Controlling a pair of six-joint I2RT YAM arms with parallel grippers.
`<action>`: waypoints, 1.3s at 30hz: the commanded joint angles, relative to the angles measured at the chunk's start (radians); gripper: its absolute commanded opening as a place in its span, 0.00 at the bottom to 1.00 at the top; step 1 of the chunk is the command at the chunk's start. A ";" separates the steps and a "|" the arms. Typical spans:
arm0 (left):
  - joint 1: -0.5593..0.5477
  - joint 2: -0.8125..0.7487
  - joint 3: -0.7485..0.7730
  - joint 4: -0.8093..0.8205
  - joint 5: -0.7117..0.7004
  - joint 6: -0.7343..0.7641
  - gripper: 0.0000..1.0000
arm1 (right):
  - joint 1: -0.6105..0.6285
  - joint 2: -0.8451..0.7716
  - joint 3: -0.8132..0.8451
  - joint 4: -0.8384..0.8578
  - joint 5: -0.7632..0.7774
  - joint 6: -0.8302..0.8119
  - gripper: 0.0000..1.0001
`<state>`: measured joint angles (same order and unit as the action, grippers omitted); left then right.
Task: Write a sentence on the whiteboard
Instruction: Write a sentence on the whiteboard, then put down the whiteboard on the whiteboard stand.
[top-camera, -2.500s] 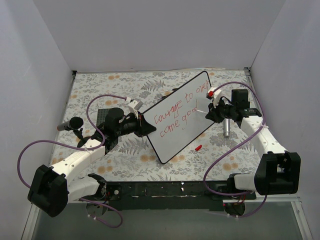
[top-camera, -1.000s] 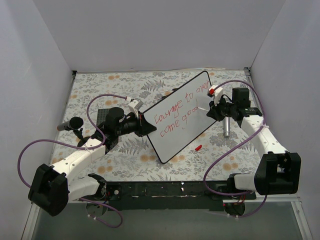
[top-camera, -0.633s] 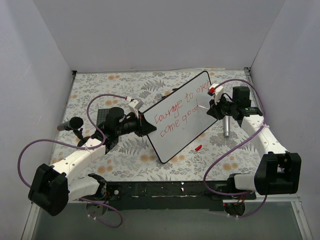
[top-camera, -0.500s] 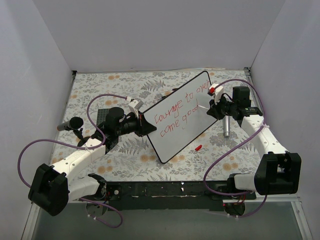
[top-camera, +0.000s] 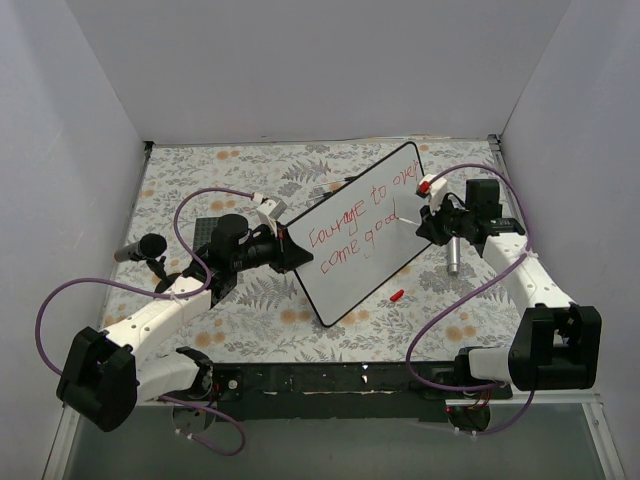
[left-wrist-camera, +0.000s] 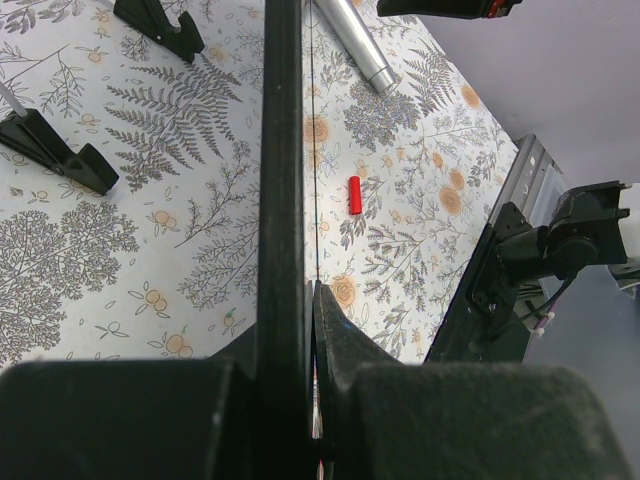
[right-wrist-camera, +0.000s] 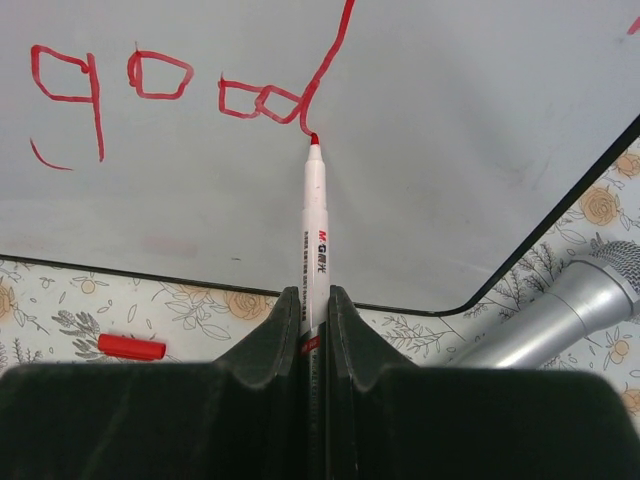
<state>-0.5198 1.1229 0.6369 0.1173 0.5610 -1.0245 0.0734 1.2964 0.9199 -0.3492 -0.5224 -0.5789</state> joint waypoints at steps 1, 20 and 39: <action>-0.014 0.009 0.012 -0.062 0.031 0.095 0.00 | -0.021 -0.009 0.002 0.001 0.021 -0.010 0.01; -0.014 0.014 0.052 -0.087 0.025 0.106 0.00 | -0.122 -0.284 -0.050 0.041 -0.250 0.044 0.01; -0.014 0.063 0.412 -0.409 -0.013 0.257 0.00 | -0.254 -0.427 -0.019 -0.344 -0.740 -0.335 0.01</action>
<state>-0.5331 1.1812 0.9413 -0.2382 0.5575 -0.8326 -0.1730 0.9031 0.8616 -0.5892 -1.1542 -0.8047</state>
